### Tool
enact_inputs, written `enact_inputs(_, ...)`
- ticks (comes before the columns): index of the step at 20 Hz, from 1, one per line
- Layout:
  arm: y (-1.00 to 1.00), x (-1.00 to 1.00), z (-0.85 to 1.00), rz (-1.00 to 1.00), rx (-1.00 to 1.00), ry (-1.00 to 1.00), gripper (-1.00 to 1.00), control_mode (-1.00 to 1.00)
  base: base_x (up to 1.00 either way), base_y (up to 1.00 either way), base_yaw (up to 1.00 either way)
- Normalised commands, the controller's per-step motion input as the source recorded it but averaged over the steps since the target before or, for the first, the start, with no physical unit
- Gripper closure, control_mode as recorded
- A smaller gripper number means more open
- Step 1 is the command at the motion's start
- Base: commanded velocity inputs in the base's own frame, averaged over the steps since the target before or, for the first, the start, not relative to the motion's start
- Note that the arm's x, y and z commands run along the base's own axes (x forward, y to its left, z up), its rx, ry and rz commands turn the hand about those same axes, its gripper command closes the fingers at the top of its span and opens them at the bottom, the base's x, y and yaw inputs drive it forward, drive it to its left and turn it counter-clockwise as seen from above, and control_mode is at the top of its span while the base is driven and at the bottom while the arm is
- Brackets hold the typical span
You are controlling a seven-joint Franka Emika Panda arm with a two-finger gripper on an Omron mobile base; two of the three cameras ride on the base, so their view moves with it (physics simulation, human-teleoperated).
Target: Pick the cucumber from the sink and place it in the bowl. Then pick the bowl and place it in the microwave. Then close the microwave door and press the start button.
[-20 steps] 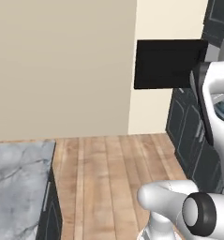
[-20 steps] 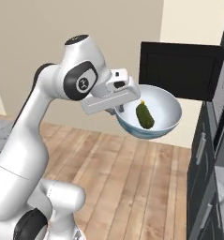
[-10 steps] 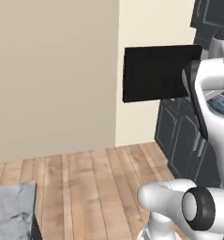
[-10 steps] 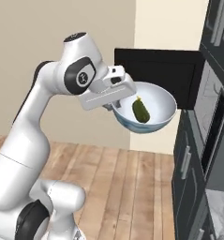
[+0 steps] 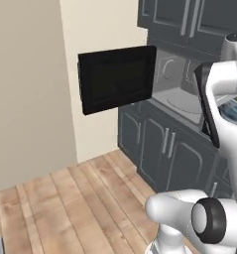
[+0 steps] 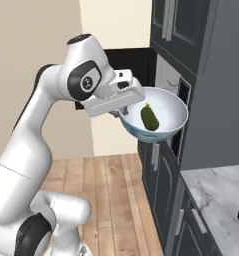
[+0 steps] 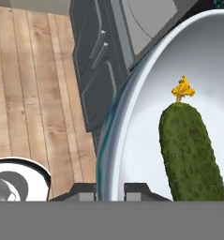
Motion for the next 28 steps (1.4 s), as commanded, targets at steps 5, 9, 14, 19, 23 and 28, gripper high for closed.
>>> enact_inputs(5, 0.0, 0.0, 0.0, 0.0, 0.0, 0.0, 1.0, 1.0, 0.56, 0.0, -0.35)
enact_inputs(9, 0.0, 0.0, 0.0, 0.0, 0.0, 0.0, 1.0, 1.0, 0.81, 0.0, -0.27)
enact_inputs(14, 0.0, 0.0, 0.0, 0.0, 0.0, 0.0, 1.0, 1.0, 0.73, 0.0, -0.24)
enact_inputs(19, 0.0, 0.0, 0.0, 0.0, 0.0, 0.0, 1.0, 1.0, 0.25, 0.04, -0.34)
enact_inputs(23, 0.0, 0.0, 0.0, 0.0, 0.0, 0.0, 1.0, 1.0, 0.13, 0.36, -0.52)
enact_inputs(28, 0.0, 0.0, 0.0, 0.0, 0.0, 0.0, 1.0, 1.0, 0.31, 0.44, -0.48)
